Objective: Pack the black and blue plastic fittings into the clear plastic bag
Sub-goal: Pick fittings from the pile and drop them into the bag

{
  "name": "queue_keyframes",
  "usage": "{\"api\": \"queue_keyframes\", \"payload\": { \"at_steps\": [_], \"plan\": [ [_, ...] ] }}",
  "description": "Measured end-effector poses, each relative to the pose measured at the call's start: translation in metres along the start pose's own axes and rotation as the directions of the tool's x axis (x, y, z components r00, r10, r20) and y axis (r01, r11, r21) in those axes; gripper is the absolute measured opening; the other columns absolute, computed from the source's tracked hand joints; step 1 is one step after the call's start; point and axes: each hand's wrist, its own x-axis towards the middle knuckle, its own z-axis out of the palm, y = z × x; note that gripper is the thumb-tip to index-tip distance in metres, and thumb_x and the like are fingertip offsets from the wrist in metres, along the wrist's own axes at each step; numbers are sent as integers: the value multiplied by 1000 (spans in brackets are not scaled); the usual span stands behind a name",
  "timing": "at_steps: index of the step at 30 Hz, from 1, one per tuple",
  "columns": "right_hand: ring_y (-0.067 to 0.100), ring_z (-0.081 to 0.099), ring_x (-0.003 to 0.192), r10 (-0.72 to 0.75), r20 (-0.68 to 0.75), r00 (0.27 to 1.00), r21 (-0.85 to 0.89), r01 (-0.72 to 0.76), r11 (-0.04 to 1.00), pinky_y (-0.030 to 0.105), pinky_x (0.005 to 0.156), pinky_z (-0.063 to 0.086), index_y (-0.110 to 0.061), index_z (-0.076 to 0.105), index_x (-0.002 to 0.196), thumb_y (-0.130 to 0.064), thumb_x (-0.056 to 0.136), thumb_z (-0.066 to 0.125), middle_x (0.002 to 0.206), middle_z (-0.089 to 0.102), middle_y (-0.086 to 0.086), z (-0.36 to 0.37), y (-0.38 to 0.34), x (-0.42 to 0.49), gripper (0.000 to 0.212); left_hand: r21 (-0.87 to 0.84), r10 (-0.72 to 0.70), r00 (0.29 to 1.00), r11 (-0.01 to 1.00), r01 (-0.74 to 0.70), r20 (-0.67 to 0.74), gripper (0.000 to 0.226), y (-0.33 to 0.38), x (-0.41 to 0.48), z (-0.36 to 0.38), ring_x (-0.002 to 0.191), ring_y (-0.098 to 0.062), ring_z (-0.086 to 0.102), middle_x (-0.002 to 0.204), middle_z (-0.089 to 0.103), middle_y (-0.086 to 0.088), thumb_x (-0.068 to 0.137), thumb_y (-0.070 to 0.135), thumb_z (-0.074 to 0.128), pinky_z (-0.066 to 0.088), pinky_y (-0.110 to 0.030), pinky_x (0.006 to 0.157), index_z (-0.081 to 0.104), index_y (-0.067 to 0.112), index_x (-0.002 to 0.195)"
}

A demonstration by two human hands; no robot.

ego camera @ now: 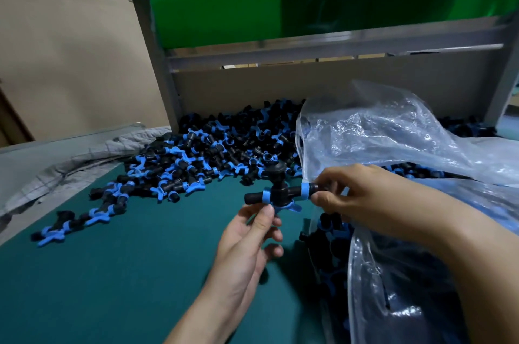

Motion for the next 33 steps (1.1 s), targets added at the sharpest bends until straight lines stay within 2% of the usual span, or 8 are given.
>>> {"api": "queue_keyframes", "payload": {
  "at_steps": [5, 9, 14, 16, 19, 28, 33],
  "plan": [
    [3, 61, 82, 13, 25, 1000, -6, -13, 1000, 29, 79, 50, -37, 60, 95, -50, 95, 53, 90, 67, -10, 1, 0, 0, 15, 103, 128, 992, 987, -125, -16, 17, 8, 3, -4, 55, -6, 47, 67, 51, 6, 77, 41, 77, 41, -20, 46, 73, 31, 90],
    [3, 61, 83, 16, 39, 999, 9, -16, 1000, 27, 78, 50, -38, 59, 95, -49, 94, 56, 91, 66, -10, 1, 0, -1, 12, 163, 175, 982, 973, -162, -68, 27, 8, 3, -5, 52, -6, 47, 65, 51, 5, 74, 46, 68, 40, -19, 44, 76, 27, 91],
    [3, 62, 78, 17, 53, 998, 39, -19, 999, 29, 76, 51, -41, 57, 87, -51, 91, 58, 88, 66, -12, 1, 2, 0, 11, 175, 216, 973, 964, -200, -79, 27, 8, 3, -7, 53, -9, 47, 70, 57, 1, 75, 40, 70, 40, -20, 44, 66, 18, 90],
    [5, 62, 79, 19, 58, 998, 40, -21, 999, 31, 77, 52, -41, 58, 89, -51, 91, 59, 87, 66, -12, 2, 3, 0, 10, 167, 239, 969, 960, -226, -62, 19, 9, 3, -8, 52, -9, 44, 70, 57, 1, 77, 36, 70, 38, -20, 44, 64, 20, 85],
    [3, 61, 79, 29, 55, 998, 33, -31, 999, 29, 76, 50, -41, 59, 94, -48, 92, 59, 88, 66, -12, 3, 4, 0, 8, 157, 243, 969, 959, -236, -30, 6, 11, 1, -6, 52, -9, 43, 71, 56, -1, 77, 32, 71, 38, -20, 45, 67, 28, 79],
    [3, 61, 81, 41, 69, 997, 26, -43, 999, 28, 77, 50, -41, 58, 95, -49, 93, 57, 90, 66, -12, 2, 5, -1, 9, 169, 225, 974, 962, -216, -36, 4, 11, 1, -5, 55, -9, 47, 72, 60, 2, 76, 35, 71, 41, -19, 46, 67, 32, 77],
    [0, 63, 73, 29, 78, 997, 52, -34, 998, 30, 75, 54, -39, 63, 94, -58, 91, 52, 85, 70, -17, 1, 5, -1, 22, 191, 176, 979, 969, -155, -100, 21, 9, 2, -9, 52, -8, 45, 65, 54, 3, 76, 46, 70, 36, -19, 43, 62, 26, 75]
  ]
}}
